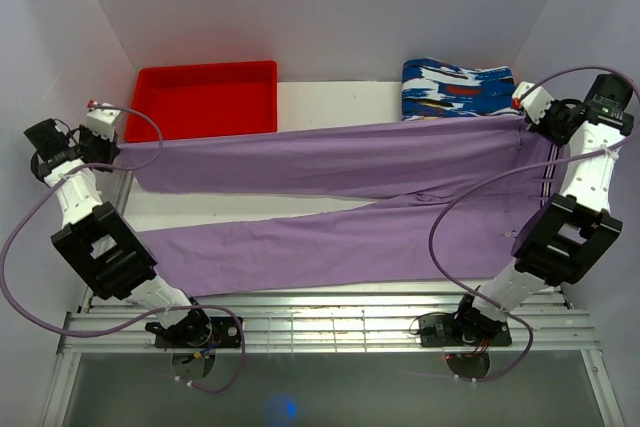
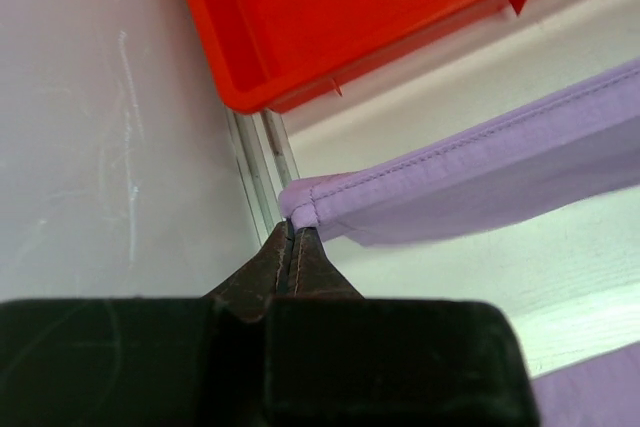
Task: Fold and stack the trousers
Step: Fold the trousers
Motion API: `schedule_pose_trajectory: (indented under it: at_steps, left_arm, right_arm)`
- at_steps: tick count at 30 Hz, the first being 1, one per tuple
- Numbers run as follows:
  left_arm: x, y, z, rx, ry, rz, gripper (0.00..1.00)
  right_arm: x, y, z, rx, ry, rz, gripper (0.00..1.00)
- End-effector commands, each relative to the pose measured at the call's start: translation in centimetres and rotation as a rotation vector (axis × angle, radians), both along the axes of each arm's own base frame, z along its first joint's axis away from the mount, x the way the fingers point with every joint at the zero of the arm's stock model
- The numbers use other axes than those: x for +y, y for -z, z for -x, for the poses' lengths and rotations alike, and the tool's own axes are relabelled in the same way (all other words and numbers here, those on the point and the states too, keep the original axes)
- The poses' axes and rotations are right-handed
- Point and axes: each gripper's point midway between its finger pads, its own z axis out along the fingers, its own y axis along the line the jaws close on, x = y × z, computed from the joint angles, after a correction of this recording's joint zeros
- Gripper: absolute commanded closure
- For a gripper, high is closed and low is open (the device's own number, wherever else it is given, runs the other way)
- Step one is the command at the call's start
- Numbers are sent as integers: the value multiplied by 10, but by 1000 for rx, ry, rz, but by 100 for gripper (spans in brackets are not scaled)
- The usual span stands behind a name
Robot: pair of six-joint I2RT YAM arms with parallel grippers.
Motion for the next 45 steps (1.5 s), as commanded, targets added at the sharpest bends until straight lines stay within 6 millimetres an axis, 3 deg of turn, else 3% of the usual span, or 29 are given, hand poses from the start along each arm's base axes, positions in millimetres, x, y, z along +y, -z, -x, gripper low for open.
schedule_pose_trajectory:
  at_steps: [1,6,7,8,9,10,11,13,14,15,17,18,19,20,21,22,23,24,25,27,28,31,32,33,34,35,38,40,45]
  left_arm:
    - [10,-63,-12,-156,-33,2,100]
    - [24,-94,-40,-262,-64,53,100]
    - [29,-119,-48,-308,-69,54,100]
    - [33,-126,-54,-319,-82,68,100]
    - [42,-117,-66,-304,-95,99,100]
    - [47,-124,-73,-312,-100,111,100]
    - [50,-151,-80,-350,-99,107,100]
    - [58,-149,-92,-345,-101,138,100]
    - [59,-166,-95,-375,-90,124,100]
    - [56,-167,-98,-374,-75,131,100]
    - [51,-168,-93,-361,-55,136,100]
    - [45,-156,-89,-335,-20,117,100]
    - [43,-150,-82,-322,-16,105,100]
    - [35,-164,-68,-346,-3,67,100]
    - [31,-136,-56,-303,4,71,100]
    - [31,-134,-43,-306,13,64,100]
    - [23,-149,-25,-331,20,34,100]
    - [20,-145,-15,-325,24,36,100]
    - [21,-124,3,-289,22,53,100]
    - [12,-130,31,-295,31,22,100]
    - [13,-106,49,-250,19,28,100]
    - [8,-91,88,-217,2,-9,100]
    - [0,-62,102,-164,18,7,100]
    - [-3,-50,112,-144,19,8,100]
    - [-2,-42,125,-129,-1,-5,100]
    - [-11,-16,136,-86,16,7,100]
    - [-16,25,163,-13,-9,23,100]
    - [-11,38,176,1,-24,7,100]
    - [-2,49,177,12,-35,71,100]
  right_arm:
    - [-16,-14,-10,-121,48,25,92]
    - [-22,-9,-15,-190,97,-7,92]
    - [-24,-6,-16,-185,107,-12,92]
    - [-25,-5,-17,-186,114,-16,92]
    - [-29,-2,-22,-186,123,-21,92]
    - [-32,-2,-25,-192,136,-25,92]
    - [-34,-3,-28,-200,154,-50,92]
    - [-40,-10,-39,-231,167,-68,92]
    - [-40,-10,-43,-233,178,-95,92]
    - [-40,-13,-45,-241,179,-107,92]
    - [-35,-16,-44,-243,146,-115,92]
    - [-34,-23,-38,-256,128,-101,92]
    - [-28,-12,-30,-237,101,-119,92]
    - [-23,-22,-22,-258,76,-96,92]
    - [-27,-22,-13,-263,59,-65,92]
    - [-23,-22,-7,-273,28,-69,92]
    - [-17,-19,6,-270,13,-64,92]
    - [-21,-18,15,-278,-3,-31,92]
    - [-18,-18,21,-287,-27,-32,92]
    - [-16,-8,42,-278,-35,-19,92]
    - [-14,-4,48,-278,-55,-2,92]
    - [-8,24,75,-220,-88,10,92]
    - [-6,33,82,-201,-94,14,92]
    - [-6,39,91,-186,-97,24,92]
    - [0,62,103,-141,-99,1,92]
    - [1,66,109,-139,-114,25,92]
    - [4,100,135,-65,-137,47,92]
    - [5,123,156,-14,-134,41,92]
    - [-1,132,165,2,-120,27,92]
